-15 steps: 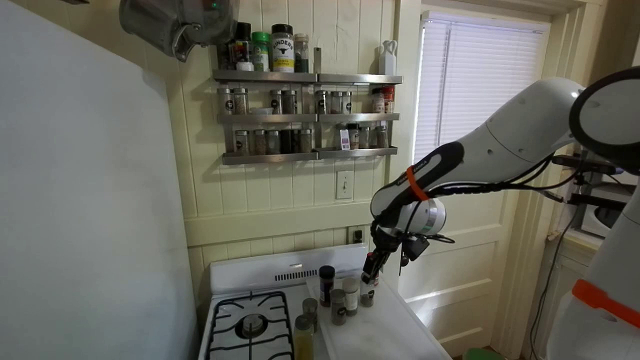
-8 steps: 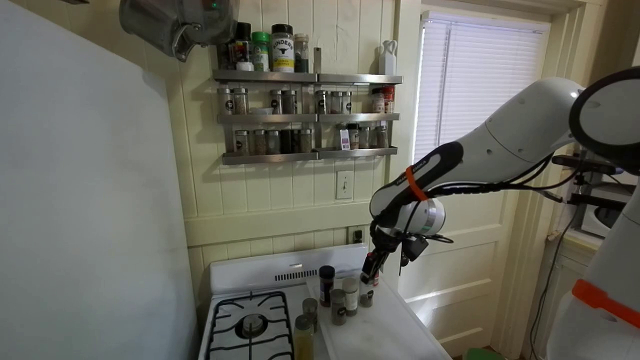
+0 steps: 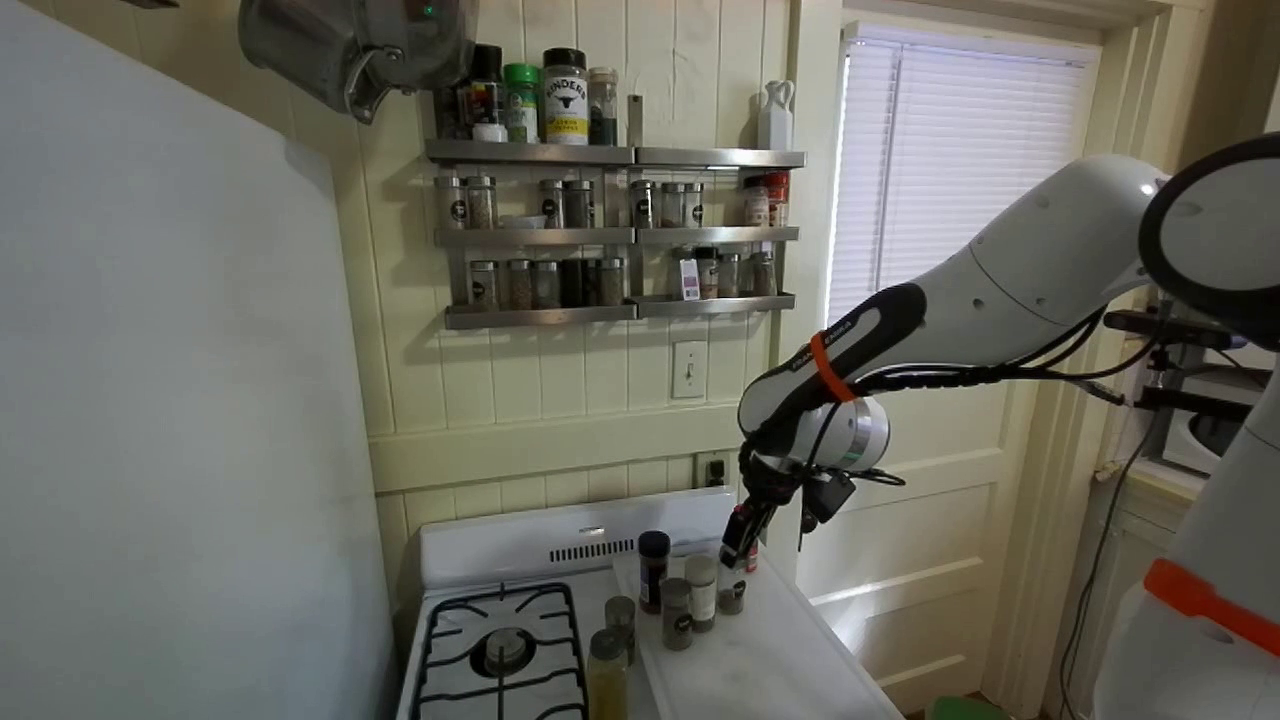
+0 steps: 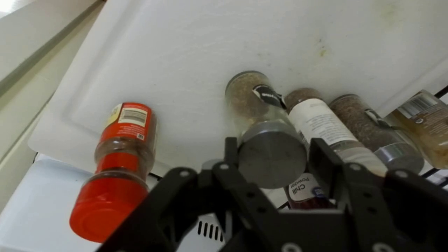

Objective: Put the grey lid for the bottle on the right, on the stove

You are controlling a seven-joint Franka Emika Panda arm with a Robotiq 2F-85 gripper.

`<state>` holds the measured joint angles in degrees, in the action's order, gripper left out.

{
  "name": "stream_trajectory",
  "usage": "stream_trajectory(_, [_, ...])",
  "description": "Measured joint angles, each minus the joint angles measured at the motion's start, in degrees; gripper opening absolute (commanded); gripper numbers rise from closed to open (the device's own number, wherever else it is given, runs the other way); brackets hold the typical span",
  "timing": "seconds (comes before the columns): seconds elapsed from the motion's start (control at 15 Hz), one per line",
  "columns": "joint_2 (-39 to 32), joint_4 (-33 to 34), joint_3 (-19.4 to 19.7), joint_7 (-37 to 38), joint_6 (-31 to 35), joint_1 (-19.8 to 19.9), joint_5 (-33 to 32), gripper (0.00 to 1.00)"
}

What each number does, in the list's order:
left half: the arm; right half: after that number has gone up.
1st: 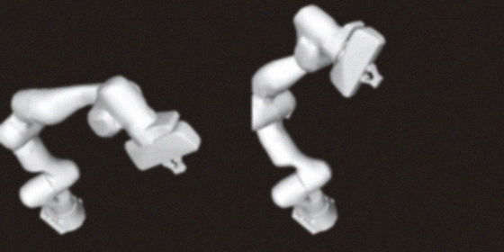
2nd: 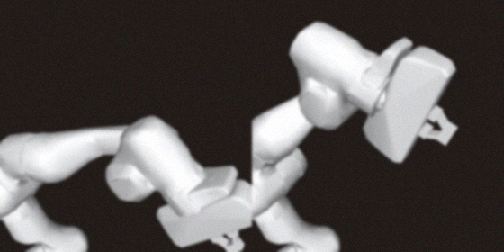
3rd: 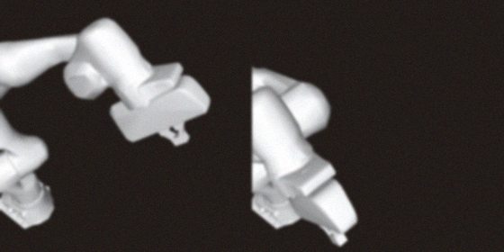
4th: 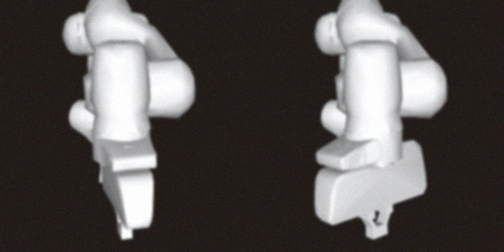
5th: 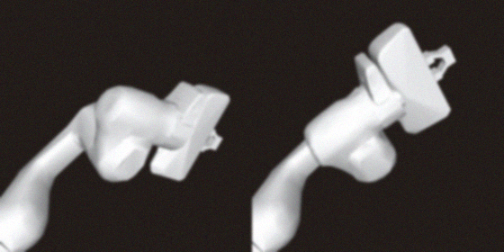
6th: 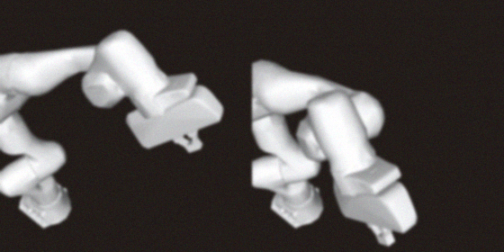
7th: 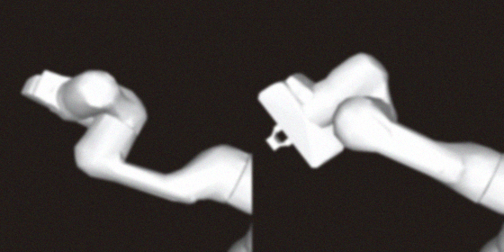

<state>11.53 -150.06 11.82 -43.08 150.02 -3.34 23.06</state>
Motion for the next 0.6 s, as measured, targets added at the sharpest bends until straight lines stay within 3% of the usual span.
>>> stream_trajectory(0.07, [0.0,0.0,0.0,0.0,0.0,0.0,0.0,0.72])
stream_trajectory(0.27, [0.0,0.0,-0.2,0.0,0.3,0.0,0.0,0.49])
stream_trajectory(0.4, [0.0,0.0,-0.3,0.0,0.4,0.0,0.0,0.44])
stream_trajectory(0.47, [0.0,0.0,-0.3,0.0,0.5,0.0,0.0,0.5])
stream_trajectory(0.6, [0.0,0.0,-0.3,0.0,0.5,0.0,0.0,0.5])
